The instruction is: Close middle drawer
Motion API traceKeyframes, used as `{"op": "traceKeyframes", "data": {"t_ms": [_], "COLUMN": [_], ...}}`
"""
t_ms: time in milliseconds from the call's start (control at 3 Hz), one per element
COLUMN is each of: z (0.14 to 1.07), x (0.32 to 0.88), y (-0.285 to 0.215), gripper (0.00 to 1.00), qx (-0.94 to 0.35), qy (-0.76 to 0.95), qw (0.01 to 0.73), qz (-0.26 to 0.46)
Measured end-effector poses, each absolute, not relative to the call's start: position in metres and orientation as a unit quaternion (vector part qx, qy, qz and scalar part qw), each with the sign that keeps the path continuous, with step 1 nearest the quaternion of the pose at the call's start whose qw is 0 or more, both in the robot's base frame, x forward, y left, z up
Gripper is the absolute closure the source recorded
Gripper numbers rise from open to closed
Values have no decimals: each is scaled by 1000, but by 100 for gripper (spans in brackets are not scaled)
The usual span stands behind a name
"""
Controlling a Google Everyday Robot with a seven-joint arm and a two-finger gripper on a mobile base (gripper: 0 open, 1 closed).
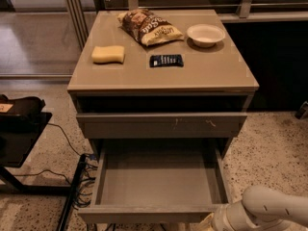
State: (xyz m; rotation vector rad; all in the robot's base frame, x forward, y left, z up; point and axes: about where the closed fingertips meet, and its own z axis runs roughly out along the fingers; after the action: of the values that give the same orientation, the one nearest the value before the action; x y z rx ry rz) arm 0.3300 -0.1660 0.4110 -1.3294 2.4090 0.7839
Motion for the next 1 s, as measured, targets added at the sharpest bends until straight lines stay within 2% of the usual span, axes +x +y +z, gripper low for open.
{"op": "traceKeyframes", "data": {"t_ms": [333,1000], "z": [410,410], "x": [331,331], "y": [-165,-165], "gripper": [81,35], "qx": [-460,-460], "qy": [834,834], "qw": [140,140], "qz": [271,271]}}
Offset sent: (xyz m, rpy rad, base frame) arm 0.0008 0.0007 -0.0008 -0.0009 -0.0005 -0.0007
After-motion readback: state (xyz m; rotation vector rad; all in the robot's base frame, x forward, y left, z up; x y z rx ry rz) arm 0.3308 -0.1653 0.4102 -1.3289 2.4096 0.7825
